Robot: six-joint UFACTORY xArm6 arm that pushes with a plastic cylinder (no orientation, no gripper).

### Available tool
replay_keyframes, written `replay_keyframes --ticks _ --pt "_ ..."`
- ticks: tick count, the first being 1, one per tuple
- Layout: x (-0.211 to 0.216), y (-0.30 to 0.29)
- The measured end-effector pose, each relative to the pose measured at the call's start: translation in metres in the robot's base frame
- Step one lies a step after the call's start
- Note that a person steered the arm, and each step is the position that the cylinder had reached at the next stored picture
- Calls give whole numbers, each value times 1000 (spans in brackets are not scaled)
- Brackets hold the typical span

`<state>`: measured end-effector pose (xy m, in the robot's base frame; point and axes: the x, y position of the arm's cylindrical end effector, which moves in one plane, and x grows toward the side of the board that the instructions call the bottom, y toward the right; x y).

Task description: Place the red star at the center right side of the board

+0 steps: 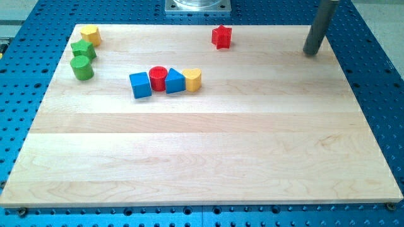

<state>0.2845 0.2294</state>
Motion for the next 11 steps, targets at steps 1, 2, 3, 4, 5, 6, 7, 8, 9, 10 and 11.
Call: replay_keyframes --ticks 1,2,3,4,5,6,7,8,9,10,11 --pt "10 -84" --pt "29 -153" --pt "13 -194" --pt "-4 -247" --pt "-38 -246" --pt "-60 -199" --pt "-9 -129" --pt "68 -61" --pt "133 4" --pt "120 -3" --pt "111 46"
